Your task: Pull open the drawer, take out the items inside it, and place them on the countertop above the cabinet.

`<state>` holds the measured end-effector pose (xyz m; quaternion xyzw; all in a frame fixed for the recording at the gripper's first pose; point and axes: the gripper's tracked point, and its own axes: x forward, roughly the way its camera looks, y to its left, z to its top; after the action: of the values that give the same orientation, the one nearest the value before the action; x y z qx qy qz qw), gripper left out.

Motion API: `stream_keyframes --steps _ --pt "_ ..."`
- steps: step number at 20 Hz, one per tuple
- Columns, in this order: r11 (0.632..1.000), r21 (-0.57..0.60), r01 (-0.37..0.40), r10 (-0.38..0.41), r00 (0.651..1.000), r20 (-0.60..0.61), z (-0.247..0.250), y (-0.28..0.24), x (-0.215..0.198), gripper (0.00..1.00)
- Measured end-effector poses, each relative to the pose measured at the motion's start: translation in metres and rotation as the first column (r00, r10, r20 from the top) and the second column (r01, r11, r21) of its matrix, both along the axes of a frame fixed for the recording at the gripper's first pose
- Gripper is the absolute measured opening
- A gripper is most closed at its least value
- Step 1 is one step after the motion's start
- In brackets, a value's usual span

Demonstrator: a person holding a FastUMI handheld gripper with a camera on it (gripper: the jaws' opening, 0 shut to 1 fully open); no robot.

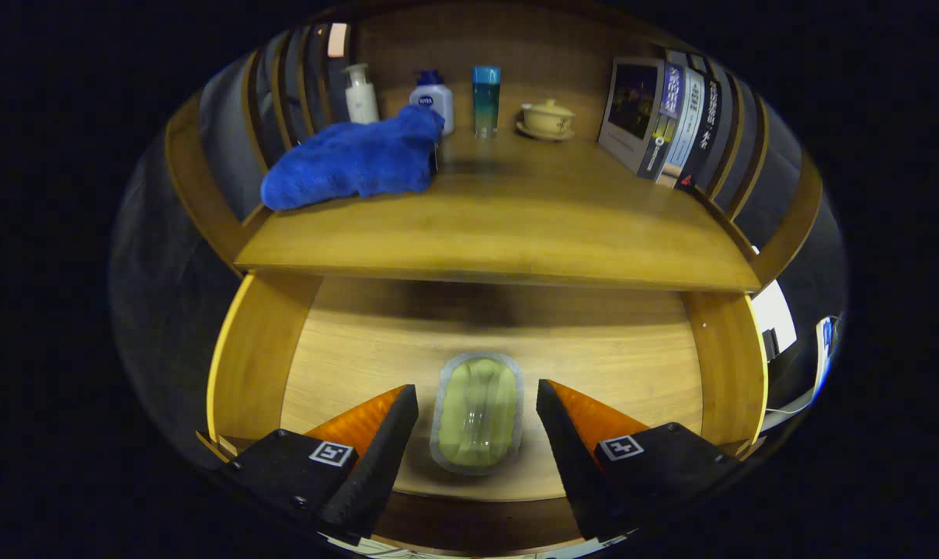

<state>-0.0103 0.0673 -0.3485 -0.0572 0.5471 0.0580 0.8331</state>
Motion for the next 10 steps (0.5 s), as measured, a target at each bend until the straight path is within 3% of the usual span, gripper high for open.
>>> stream_keyframes --steps 7,9,10 --pt "0.998 -0.04 0.042 -0.047 0.991 -0.129 -0.029 -0.01 0.002 0.63" --pt "0.998 -0.044 0.041 -0.048 0.987 -0.156 -0.036 -0.009 -0.002 0.49" --pt "0.998 -0.039 0.047 -0.053 0.984 -0.17 -0.037 -0.007 -0.005 0.37"
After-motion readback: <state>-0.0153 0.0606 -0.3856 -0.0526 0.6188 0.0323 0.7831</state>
